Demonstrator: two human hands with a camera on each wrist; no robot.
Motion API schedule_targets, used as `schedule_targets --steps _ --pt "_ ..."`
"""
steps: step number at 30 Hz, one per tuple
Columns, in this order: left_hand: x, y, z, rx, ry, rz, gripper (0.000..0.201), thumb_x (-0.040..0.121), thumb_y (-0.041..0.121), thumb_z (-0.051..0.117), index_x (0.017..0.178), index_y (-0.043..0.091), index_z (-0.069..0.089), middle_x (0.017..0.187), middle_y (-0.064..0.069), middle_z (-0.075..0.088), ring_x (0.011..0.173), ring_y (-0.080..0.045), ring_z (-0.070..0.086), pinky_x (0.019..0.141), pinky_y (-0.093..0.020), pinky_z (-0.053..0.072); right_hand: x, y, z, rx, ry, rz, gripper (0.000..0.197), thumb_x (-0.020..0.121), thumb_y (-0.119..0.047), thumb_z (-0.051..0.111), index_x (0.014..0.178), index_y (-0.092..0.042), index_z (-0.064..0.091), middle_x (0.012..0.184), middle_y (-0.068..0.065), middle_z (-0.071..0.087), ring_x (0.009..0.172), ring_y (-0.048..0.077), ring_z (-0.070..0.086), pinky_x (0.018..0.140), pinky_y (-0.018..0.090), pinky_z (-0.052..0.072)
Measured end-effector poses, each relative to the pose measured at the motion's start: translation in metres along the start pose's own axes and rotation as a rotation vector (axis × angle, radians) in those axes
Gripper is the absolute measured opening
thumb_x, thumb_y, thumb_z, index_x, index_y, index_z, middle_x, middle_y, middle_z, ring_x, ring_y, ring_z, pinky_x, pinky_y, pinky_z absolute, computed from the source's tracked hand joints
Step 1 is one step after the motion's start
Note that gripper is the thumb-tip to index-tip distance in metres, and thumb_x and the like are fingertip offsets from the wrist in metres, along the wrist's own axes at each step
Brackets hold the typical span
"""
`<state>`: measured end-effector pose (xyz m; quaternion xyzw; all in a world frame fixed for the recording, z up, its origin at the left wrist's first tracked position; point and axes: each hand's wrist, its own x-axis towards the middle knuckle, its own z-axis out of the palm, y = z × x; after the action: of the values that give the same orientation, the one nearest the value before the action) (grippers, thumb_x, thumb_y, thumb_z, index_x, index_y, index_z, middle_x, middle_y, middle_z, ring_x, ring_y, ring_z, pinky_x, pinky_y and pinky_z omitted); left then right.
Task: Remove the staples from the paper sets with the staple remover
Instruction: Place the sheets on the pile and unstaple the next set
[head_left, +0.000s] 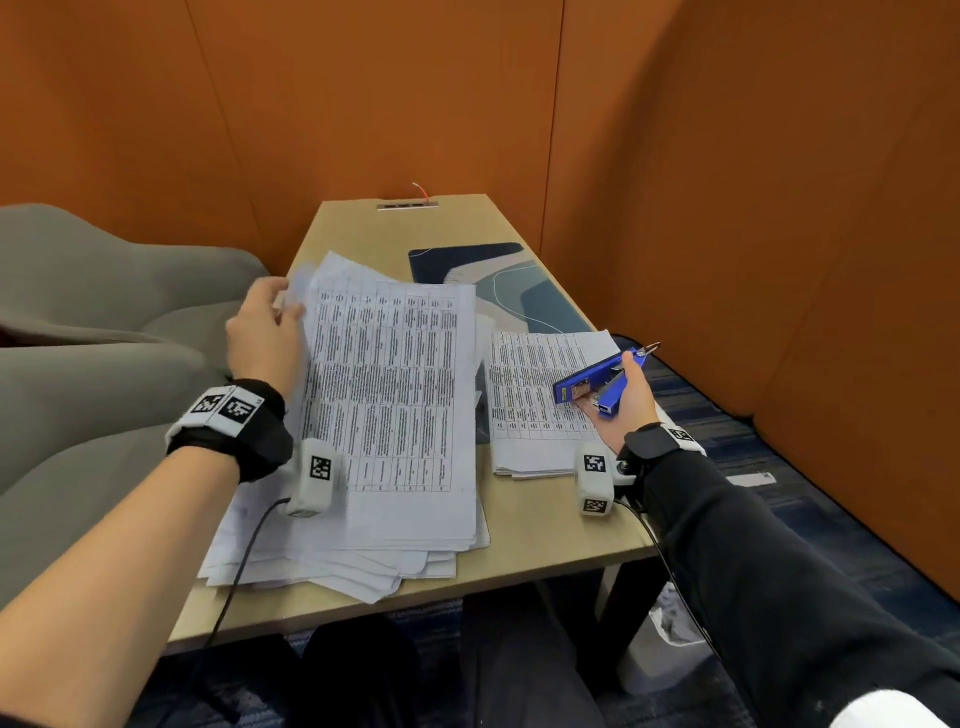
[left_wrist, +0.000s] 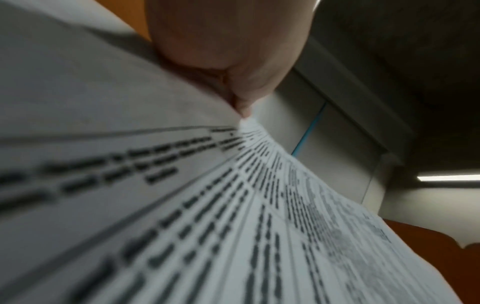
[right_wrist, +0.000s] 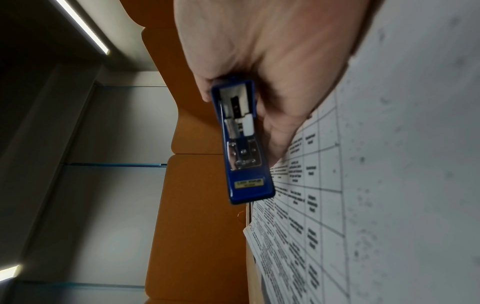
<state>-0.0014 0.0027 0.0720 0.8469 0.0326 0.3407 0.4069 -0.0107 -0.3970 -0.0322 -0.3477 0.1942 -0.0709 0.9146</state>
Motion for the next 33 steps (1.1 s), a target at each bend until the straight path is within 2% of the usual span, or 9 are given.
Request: schedule_targets --steps 4,8,13,15,20,27,29,31,33 --pt "0.003 -0.022 0.01 0.327 -0.283 -0.147 0.045 0.088 0.009 0.056 0.132 0.014 0.046 0.126 -0.022 0.051 0.115 -0.041 0.05 0.095 -0.046 0.042 0.001 0.001 -0.001 -0.019 0.005 0.004 0.058 0.091 -0.05 0.057 0.139 -0.018 0.046 0.13 0.013 0.062 0.118 0.031 0.06 0.095 0.053 0.051" --pt "0.004 -0.021 0.037 0.48 -0.735 0.001 0.082 0.073 0.019 0.082 0.142 0.011 0.038 0.144 -0.016 0.042 0.13 -0.033 0.042 0.107 -0.041 0.036 -0.001 0.0 -0.001 -0.026 0.004 0.005 0.056 0.092 -0.049 0.056 0.138 -0.018 0.046 0.129 0.013 0.062 0.118 0.031 0.06 0.095 0.053 0.05" --pt "0.02 -0.026 0.052 0.681 -1.012 -0.069 0.098 0.067 0.043 0.083 0.146 0.016 0.032 0.146 -0.012 0.042 0.131 -0.032 0.043 0.108 -0.045 0.036 -0.001 0.0 -0.002 -0.015 -0.009 0.006 0.055 0.092 -0.049 0.056 0.137 -0.018 0.046 0.128 0.013 0.063 0.117 0.031 0.061 0.091 0.052 0.053" --pt "0.03 -0.035 0.053 0.784 -0.985 -0.032 0.084 0.066 0.053 0.08 0.134 0.017 0.046 0.134 -0.012 0.051 0.122 -0.032 0.05 0.101 -0.044 0.042 0.001 0.001 -0.003 -0.022 0.003 0.022 0.059 0.089 -0.05 0.059 0.137 -0.018 0.046 0.129 0.014 0.062 0.118 0.032 0.061 0.092 0.054 0.052" --pt "0.047 -0.031 0.048 0.745 -0.853 0.158 0.011 0.081 0.018 0.071 0.083 0.015 0.061 0.102 -0.013 0.068 0.088 -0.025 0.057 0.072 -0.029 0.041 0.002 -0.002 -0.003 -0.013 -0.009 0.074 0.063 0.088 -0.052 0.061 0.138 -0.018 0.045 0.131 0.015 0.061 0.119 0.033 0.06 0.095 0.056 0.049" --pt "0.051 0.063 -0.009 0.064 -0.991 0.08 0.009 0.088 0.018 0.066 0.08 0.016 0.063 0.087 -0.004 0.066 0.084 -0.02 0.061 0.08 -0.033 0.042 -0.013 -0.005 0.005 0.068 -0.099 0.055 0.048 0.099 -0.045 0.046 0.137 -0.014 0.047 0.131 0.015 0.06 0.121 0.031 0.057 0.098 0.051 0.048" --pt "0.044 0.096 -0.023 -0.2 -0.958 -0.016 0.014 0.089 0.009 0.061 0.077 0.012 0.057 0.078 -0.005 0.064 0.071 -0.016 0.063 0.069 -0.025 0.05 -0.021 -0.007 0.009 0.07 -0.116 0.077 0.045 0.1 -0.043 0.046 0.133 -0.014 0.051 0.124 0.015 0.063 0.117 0.03 0.059 0.097 0.05 0.048" --pt "0.032 0.117 -0.025 -0.37 -0.941 -0.122 0.019 0.09 0.002 0.055 0.074 0.01 0.051 0.066 -0.002 0.062 0.053 -0.01 0.062 0.048 -0.018 0.05 -0.029 -0.014 0.012 0.031 -0.13 0.141 0.035 0.098 -0.04 0.05 0.118 -0.013 0.058 0.101 0.012 0.071 0.094 0.026 0.068 0.084 0.045 0.053" --pt "0.018 0.122 -0.016 -0.484 -0.978 -0.256 0.021 0.092 0.0 0.052 0.074 0.01 0.049 0.066 -0.003 0.061 0.054 -0.011 0.063 0.046 -0.019 0.052 -0.036 -0.029 0.015 -0.034 -0.141 0.163 0.027 0.093 -0.034 0.056 0.103 -0.01 0.061 0.083 0.006 0.067 0.07 0.02 0.066 0.07 0.035 0.051"
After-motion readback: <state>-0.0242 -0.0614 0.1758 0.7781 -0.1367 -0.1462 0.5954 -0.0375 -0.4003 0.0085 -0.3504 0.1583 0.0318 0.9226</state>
